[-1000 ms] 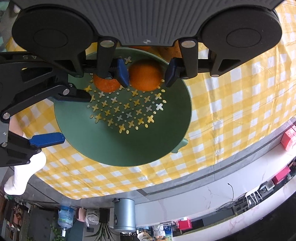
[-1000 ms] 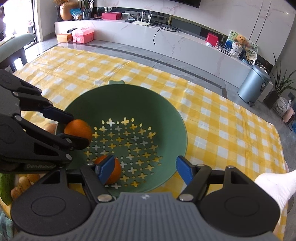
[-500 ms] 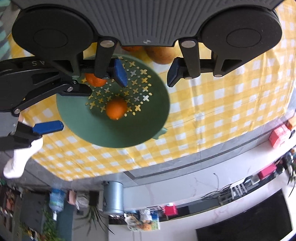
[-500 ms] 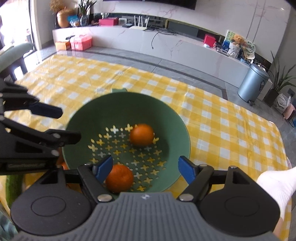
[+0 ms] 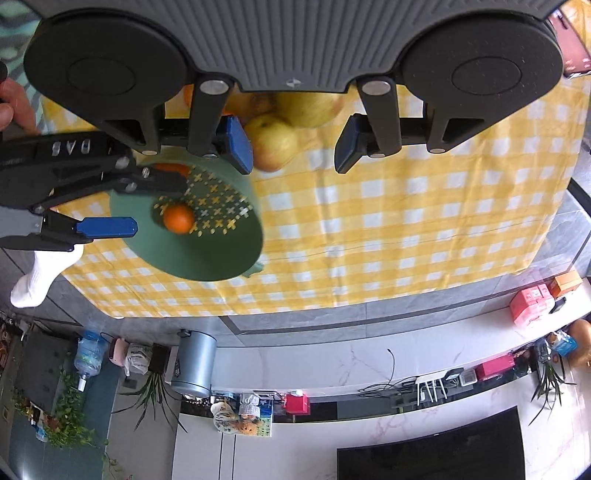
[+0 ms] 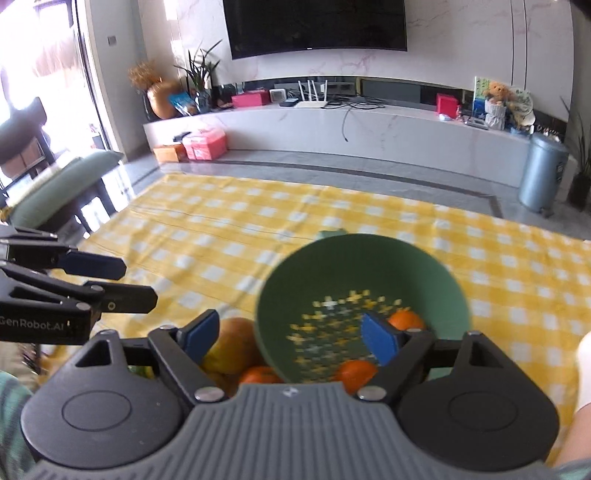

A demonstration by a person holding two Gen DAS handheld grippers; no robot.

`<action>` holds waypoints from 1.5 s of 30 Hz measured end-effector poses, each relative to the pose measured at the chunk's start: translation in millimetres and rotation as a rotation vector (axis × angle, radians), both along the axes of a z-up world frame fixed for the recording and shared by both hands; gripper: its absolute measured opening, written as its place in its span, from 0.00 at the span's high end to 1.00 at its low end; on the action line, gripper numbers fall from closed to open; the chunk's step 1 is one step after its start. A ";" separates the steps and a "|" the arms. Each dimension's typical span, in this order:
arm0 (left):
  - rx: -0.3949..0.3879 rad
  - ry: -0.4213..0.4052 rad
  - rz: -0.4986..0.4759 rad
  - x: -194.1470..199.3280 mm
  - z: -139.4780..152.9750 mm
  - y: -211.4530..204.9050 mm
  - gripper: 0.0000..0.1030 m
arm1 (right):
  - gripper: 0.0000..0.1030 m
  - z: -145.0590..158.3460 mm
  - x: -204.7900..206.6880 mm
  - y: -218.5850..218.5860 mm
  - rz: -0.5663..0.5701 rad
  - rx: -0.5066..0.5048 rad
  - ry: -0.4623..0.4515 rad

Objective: Organize fruits
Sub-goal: 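Grasp the green pear with the left gripper while the right gripper approaches the yellow pear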

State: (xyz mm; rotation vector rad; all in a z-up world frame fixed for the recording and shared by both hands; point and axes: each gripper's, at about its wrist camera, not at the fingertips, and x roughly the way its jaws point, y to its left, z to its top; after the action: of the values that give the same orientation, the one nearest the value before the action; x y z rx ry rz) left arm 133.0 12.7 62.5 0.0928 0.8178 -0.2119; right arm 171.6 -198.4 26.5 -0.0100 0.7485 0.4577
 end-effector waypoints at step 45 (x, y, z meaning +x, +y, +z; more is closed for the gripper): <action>-0.054 0.129 -0.157 12.3 -106.2 32.4 0.29 | 0.49 -59.1 -3.5 63.3 -0.112 0.128 0.226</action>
State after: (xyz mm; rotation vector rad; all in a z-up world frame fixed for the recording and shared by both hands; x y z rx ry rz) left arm 145.3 45.1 -43.8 0.0931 0.9334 -0.3907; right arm 168.0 -135.2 -32.6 0.2058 0.9346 0.4031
